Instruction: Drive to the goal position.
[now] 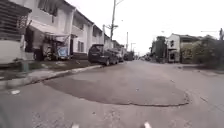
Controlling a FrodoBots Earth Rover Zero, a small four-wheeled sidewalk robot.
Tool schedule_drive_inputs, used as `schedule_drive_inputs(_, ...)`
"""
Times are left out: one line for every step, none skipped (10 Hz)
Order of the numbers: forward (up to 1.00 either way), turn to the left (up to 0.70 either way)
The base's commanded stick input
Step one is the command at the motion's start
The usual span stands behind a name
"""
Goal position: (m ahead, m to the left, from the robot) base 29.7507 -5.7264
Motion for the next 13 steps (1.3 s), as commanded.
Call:
schedule_drive_inputs(0.70,-0.24)
schedule_drive_inputs(0.70,0.09)
schedule_drive_inputs(0.70,0.10)
schedule_drive_inputs(0.70,-0.14)
schedule_drive_inputs(0.70,-0.30)
schedule_drive_inputs(0.70,-0.20)
schedule_drive_inputs(0.70,0.08)
schedule_drive_inputs(0.70,0.02)
schedule_drive_inputs(0.70,-0.06)
schedule_drive_inputs(0.70,-0.34)
schedule_drive_inputs(0.70,-0.25)
schedule_drive_inputs(0.70,-0.35)
schedule_drive_inputs(0.70,-0.32)
